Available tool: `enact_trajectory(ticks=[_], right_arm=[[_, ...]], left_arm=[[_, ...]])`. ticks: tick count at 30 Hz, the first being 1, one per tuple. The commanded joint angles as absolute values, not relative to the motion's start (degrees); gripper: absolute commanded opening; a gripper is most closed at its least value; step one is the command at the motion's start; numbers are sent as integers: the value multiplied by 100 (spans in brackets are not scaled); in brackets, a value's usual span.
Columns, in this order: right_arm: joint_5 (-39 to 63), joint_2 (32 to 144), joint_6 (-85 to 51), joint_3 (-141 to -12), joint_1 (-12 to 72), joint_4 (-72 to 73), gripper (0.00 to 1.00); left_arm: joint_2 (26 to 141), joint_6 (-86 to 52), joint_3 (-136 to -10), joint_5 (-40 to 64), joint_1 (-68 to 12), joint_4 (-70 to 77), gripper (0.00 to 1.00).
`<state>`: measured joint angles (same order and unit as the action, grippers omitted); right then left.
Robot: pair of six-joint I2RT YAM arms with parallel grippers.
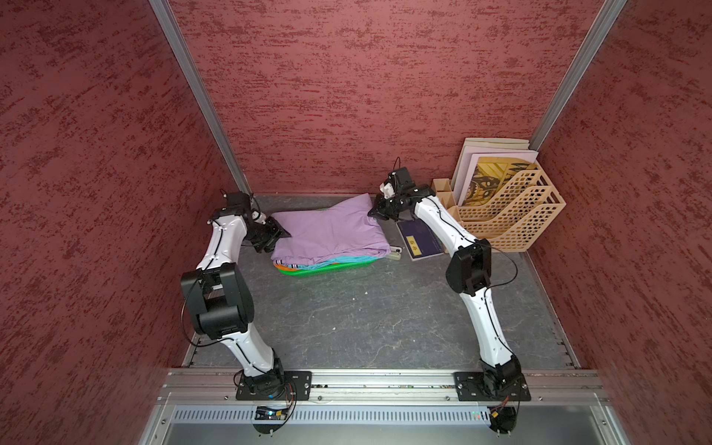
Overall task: Put the folded long pants in the basket
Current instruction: Place the long pant in the basket.
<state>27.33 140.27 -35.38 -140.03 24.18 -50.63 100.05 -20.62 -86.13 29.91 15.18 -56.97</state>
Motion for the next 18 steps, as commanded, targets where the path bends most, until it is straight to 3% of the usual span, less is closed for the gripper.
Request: enact_trajectory(ticks=[1, 3, 7, 11, 14, 15, 18], right_arm=[[2647, 13578, -3367, -13940, 2355, -4860, 33], [2545, 13393, -3232, -13915, 2330, -4918, 50], [2157, 12712, -2831, -13422, 2278, -4885, 62], [2238, 11824, -2759, -12067, 2270, -4088, 71], [2628, 11655, -2865, -11455, 2270, -3669, 79], [2788, 11694, -2910, -11374, 2276, -3624, 79], [3384, 11747, -2953, -11191, 2357, -3406, 71]], left_arm=[[9478, -2038, -8531, 2860, 1588, -5445, 68], [9013, -2153, -8415, 2384, 1641, -5317, 74], [7787, -2433, -7735, 1662, 1859, -4634, 85], [7182, -2520, -7155, 1811, 2005, -4096, 95], [7616, -2607, -7202, 2718, 2124, -4080, 99], [7832, -2585, -7267, 3193, 2120, -4075, 96], [8046, -2615, -7191, 4488, 1897, -3568, 70]])
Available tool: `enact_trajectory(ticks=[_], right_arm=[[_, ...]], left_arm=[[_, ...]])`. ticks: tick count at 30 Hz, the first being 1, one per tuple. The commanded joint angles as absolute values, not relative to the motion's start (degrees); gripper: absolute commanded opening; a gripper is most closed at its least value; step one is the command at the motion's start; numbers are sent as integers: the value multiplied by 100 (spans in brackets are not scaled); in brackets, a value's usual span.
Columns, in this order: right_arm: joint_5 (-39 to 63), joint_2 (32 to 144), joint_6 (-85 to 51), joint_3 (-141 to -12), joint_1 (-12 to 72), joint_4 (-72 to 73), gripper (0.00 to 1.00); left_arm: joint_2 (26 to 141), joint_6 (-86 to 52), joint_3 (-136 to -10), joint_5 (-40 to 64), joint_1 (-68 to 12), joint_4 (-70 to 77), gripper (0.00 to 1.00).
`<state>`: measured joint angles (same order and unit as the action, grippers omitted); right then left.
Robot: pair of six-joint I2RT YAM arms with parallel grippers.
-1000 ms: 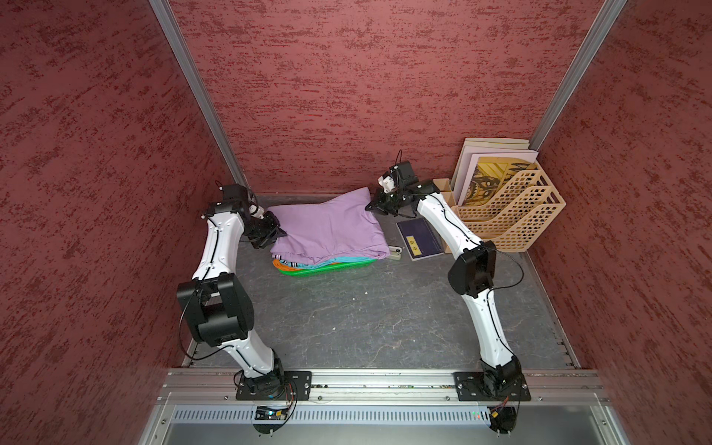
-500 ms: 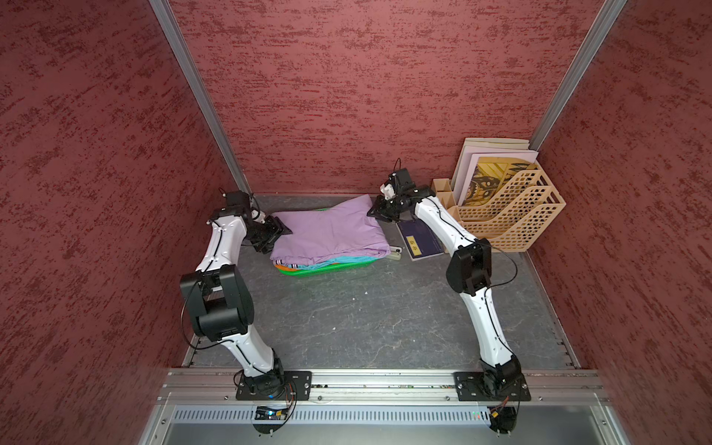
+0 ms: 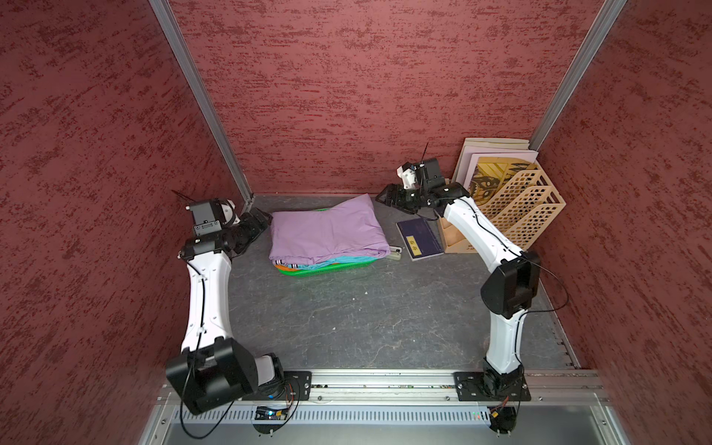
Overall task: Put the folded long pants in the basket
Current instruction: Place the long pant in the basket.
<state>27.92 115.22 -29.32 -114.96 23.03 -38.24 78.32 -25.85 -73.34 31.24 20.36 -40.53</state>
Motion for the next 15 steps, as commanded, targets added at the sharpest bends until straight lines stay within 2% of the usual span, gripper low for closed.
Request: enact_trajectory(ticks=[1, 2, 5, 9, 12, 15], right_arm=[[3458, 11654, -2964, -11034, 2405, -3209, 70], [3466, 11483, -3078, -10724, 2455, -2844, 70], [3638, 10996, -4017, -9517, 2714, -1064, 56], [3937, 10967, -4921, -8769, 3188, 345, 42], [4056, 11187, -4988, -8564, 3409, 530, 35], [3867, 11280, -5009, -8229, 3346, 427, 27]], left_arm=[[7994, -2671, -7138, 4714, 1772, -3317, 58], [7920, -2674, -7102, 4761, 1575, -3156, 51], [7863, -2681, -7031, 4659, 860, -2974, 40], [7767, -2864, -6368, 4311, 348, -2684, 17], [7524, -3120, -5550, 3921, 496, -2221, 12], [7778, -3103, -5363, 3876, 718, -2348, 8]])
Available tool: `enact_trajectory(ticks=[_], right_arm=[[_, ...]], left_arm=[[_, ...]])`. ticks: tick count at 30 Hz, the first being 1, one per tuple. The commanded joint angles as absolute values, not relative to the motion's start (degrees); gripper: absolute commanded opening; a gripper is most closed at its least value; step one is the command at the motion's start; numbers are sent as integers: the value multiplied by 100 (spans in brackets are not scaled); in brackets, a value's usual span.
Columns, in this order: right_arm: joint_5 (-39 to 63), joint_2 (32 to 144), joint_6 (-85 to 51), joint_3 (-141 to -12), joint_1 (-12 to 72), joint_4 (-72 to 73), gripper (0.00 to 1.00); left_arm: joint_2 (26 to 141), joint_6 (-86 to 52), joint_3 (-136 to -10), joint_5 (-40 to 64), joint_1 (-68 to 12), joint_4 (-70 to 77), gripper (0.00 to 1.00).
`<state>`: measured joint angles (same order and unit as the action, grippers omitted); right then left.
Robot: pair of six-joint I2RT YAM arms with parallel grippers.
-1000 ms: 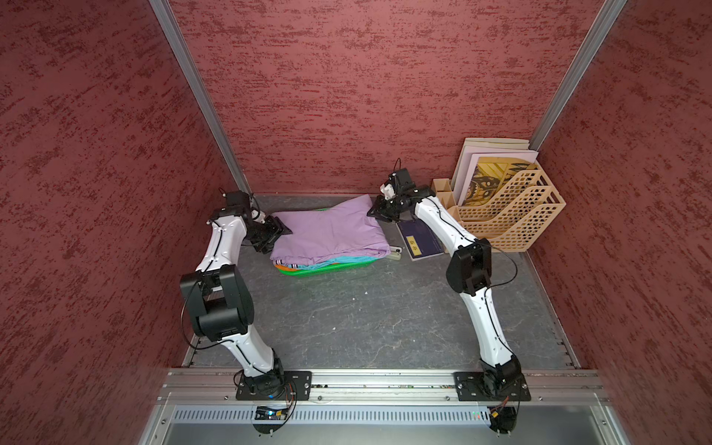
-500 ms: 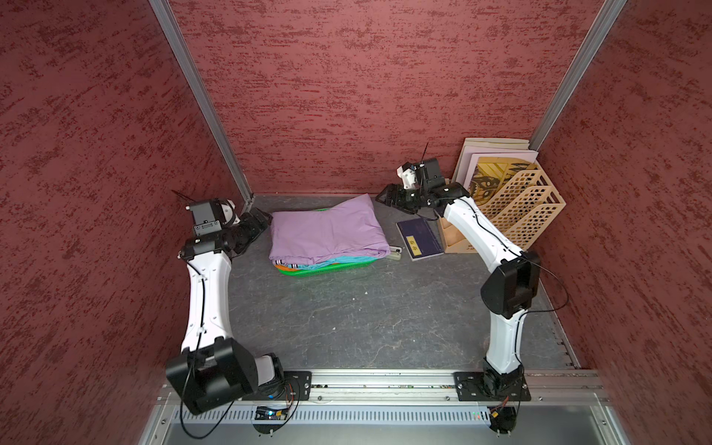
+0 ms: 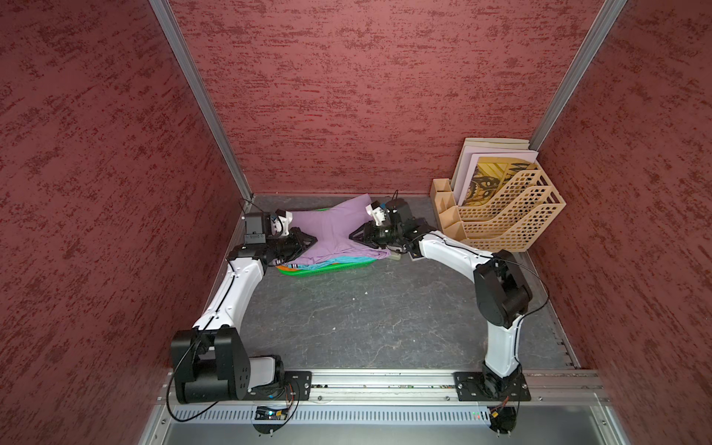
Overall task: Put the folded long pants in the basket
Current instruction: Place the long pant in the basket.
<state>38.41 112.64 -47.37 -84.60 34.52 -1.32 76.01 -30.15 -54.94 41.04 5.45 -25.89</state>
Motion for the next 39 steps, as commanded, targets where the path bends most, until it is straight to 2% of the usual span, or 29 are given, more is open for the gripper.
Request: enact_trajectory(ticks=[1, 4, 9, 12, 16, 20, 26, 31, 35, 39], right_arm=[[3775, 11256, -4989, -8076, 3298, 410, 24], [3512, 11080, -4842, -7516, 3004, 281, 17], [3611, 10721, -4873, -6720, 2313, 486, 13], [3555, 10460, -4730, -6879, 2171, 345, 12], [3814, 10419, -4935, -7624, 2231, 325, 12], [3769, 10869, -5468, -8461, 2425, 589, 12], [3528, 12414, -5956, -10323, 2877, 316, 12], [3498, 13580, -6200, -11824, 2894, -140, 14], [3168, 14102, -5975, -12680, 2777, -963, 14], [2564, 14131, -5944, -12629, 2475, -1495, 15]], left_arm=[[7859, -3124, -5332, 3828, 780, -2408, 6], [7912, -3372, -5050, 3782, 1136, -2369, 3], [7548, -3419, -4844, 3710, 1631, -2552, 4], [7247, -3520, -4970, 3860, 1711, -2559, 9], [7155, -3555, -5602, 4324, 1699, -2394, 14], [7854, -3561, -6495, 4812, 1476, -2267, 16], [9252, -3538, -7424, 4406, 1160, -2265, 12], [10194, -3704, -7847, 4204, 1288, -2137, 17], [10484, -3831, -7843, 3994, 1451, -1921, 18], [10649, -3957, -7572, 3707, 1654, -1743, 29]])
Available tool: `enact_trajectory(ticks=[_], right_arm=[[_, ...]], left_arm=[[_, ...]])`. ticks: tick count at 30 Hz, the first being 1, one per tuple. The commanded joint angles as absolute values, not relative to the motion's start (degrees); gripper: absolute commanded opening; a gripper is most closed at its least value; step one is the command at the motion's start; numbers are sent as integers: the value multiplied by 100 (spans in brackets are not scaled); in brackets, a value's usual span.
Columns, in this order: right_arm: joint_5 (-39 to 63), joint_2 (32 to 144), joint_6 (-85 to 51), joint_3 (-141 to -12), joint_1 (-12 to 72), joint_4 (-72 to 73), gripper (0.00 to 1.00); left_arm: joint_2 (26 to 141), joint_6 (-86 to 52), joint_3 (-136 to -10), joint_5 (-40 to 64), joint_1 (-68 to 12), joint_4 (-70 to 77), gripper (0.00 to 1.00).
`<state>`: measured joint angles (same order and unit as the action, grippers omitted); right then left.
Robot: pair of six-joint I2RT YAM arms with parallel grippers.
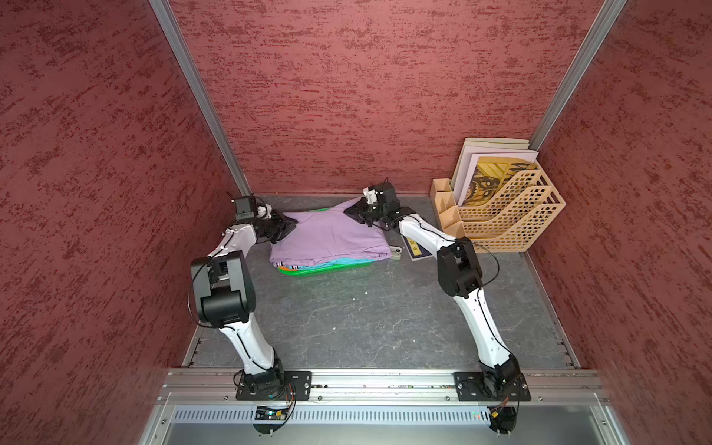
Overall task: Put the folded long pants in the basket
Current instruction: Place the long pant in the basket, then reset both arms
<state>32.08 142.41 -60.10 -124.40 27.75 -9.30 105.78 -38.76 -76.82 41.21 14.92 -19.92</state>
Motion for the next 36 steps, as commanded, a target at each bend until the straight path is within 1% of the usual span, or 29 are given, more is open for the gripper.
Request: enact_trajectory(ticks=[1, 3, 4, 5, 6, 7, 9, 11, 13, 15, 17, 18, 20, 21, 23, 25, 26, 28, 30, 32, 34, 36], right_arm=[[2457, 14085, -5997, -12517, 2379, -1467, 15], [2401, 14069, -6082, -12394, 2208, -1450, 15], [2429, 14061, -6110, -12362, 2131, -1451, 15], [2464, 14034, -6114, -12315, 2073, -1427, 15], [2520, 13998, -6089, -12273, 2018, -1361, 15], [2585, 13954, -6021, -12270, 1999, -1349, 15], [2778, 13824, -5835, -12271, 1978, -1221, 15], [2999, 13599, -5567, -12260, 1979, -1115, 17], [2933, 13185, -5061, -12169, 1970, -1480, 23], [2679, 12544, -4460, -11639, 1964, -1698, 31], [2278, 11679, -3914, -10694, 1962, -1653, 41], [2044, 11191, -3645, -10086, 1960, -1540, 48], [1580, 10266, -3154, -8837, 1960, -1243, 57], [1298, 9769, -2953, -8116, 1960, -1031, 62], [712, 8891, -2560, -6890, 1960, -615, 70], [58, 8044, -2127, -5732, 1960, -155, 80], [-348, 7670, -1902, -5151, 1960, 77, 86], [-1182, 7164, -1633, -4259, 1956, 459, 98], [-1859, 6720, -1389, -3551, 1942, 659, 98], [-2282, 6351, -1200, -3093, 1935, 787, 98], [-2721, 5985, -1143, -2923, 1885, 642, 98], [-2860, 5742, -478, -2612, 1863, 1192, 98]], left_arm=[[10668, -4025, -7462, 3683, 1744, -1675, 29], [10624, -4221, -7225, 3683, 1919, -1490, 30], [10557, -4295, -7125, 3707, 2010, -1391, 32], [10486, -4316, -7079, 3707, 2074, -1351, 37], [10407, -4319, -7079, 3666, 2123, -1404, 45], [10336, -4260, -7115, 3663, 2159, -1504, 47], [10147, -4160, -7142, 3695, 2183, -1661, 48], [9759, -4066, -6981, 3535, 2197, -1705, 49], [9097, -3915, -6576, 3091, 2206, -1649, 56], [8366, -3743, -6104, 2503, 2182, -1659, 66], [7560, -3581, -5499, 1794, 2118, -1565, 75], [7126, -3469, -5148, 1363, 2056, -1475, 79], [6319, -3349, -4478, 455, 1875, -1284, 86], [5891, -3306, -4048, -12, 1732, -1052, 90], [5168, -2832, -3192, -473, 1336, -183, 100], [4546, -2271, -2534, -985, 774, 446, 100], [4326, -2025, -2294, -1254, 458, 646, 100], [4123, -1699, -2052, -1713, -32, 786, 100], [4153, -1462, -1789, -2087, -356, 1055, 100], [4401, -1098, -1395, -2217, -429, 1705, 100], [4671, -941, -1234, -2162, -422, 2067, 100], [5096, -754, -1149, -1907, -426, 2610, 100]])
